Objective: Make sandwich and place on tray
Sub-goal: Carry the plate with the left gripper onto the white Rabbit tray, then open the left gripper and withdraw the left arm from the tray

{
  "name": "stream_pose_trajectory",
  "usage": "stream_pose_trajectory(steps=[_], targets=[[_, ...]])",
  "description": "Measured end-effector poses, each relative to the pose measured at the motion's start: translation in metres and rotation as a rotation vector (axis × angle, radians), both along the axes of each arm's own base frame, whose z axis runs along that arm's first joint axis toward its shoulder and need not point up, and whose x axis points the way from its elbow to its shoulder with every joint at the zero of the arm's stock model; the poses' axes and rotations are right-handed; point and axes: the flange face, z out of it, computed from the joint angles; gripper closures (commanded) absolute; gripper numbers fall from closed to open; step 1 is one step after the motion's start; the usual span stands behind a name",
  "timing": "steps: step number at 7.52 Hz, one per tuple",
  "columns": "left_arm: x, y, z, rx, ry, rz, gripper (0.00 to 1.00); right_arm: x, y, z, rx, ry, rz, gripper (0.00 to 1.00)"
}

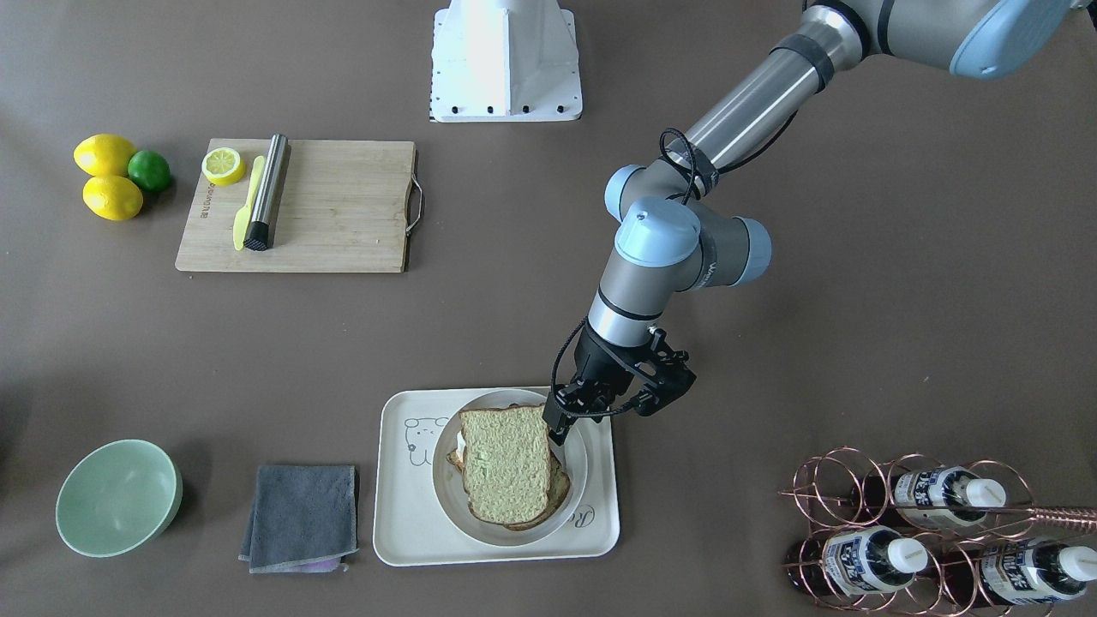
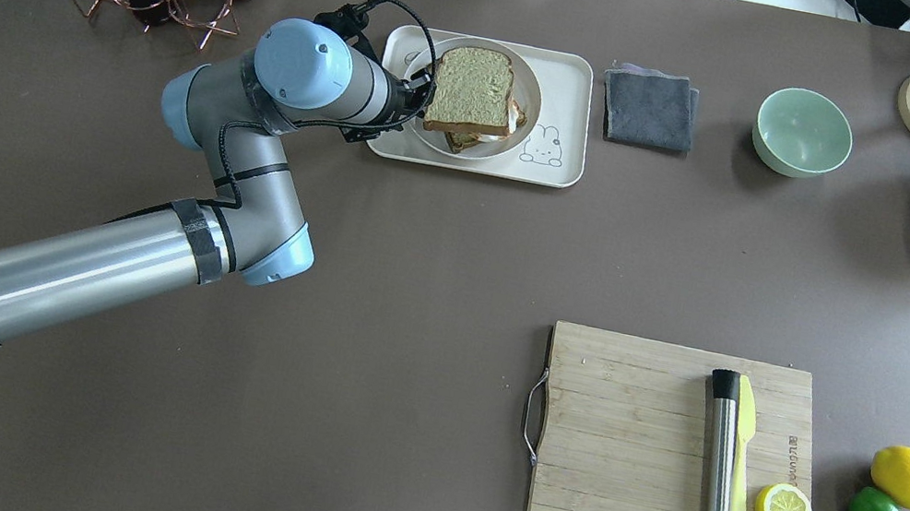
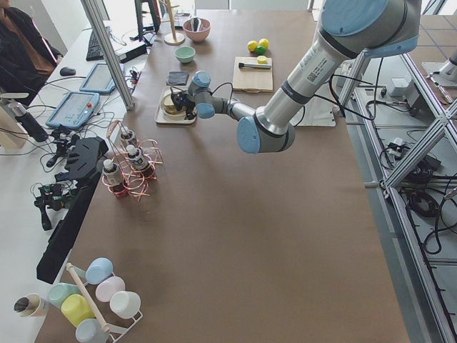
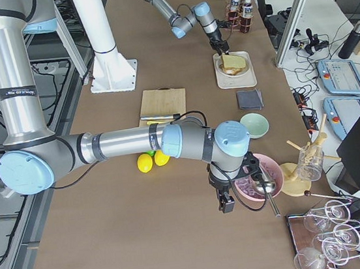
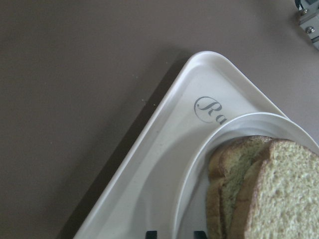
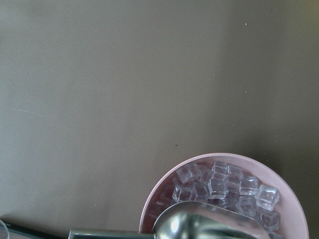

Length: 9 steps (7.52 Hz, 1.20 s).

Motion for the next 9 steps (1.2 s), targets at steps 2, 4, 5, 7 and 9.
stream_pose_trajectory(steps=[2,4,5,7,9], targets=[[-0.041,-0.026,-0.002,0.037,-0.006,-0.009,0.02,-0.002,0.000,0.000,-0.001,0.000,-0.003,0.00],[-0.086,-0.032,0.003,0.131,-0.034,0.022,0.02,-0.002,0.004,0.004,-0.008,-0.003,-0.004,0.00],[-0.099,-0.025,0.004,0.189,-0.051,0.045,0.02,-0.002,0.005,0.005,-0.010,-0.003,-0.003,0.00],[-0.126,-0.007,0.004,0.318,-0.086,0.081,0.02,-0.002,0.004,0.006,-0.013,-0.003,-0.003,0.00],[-0.153,0.011,0.019,0.418,-0.134,0.116,0.02,-0.002,0.002,0.009,-0.019,-0.004,-0.003,0.00]])
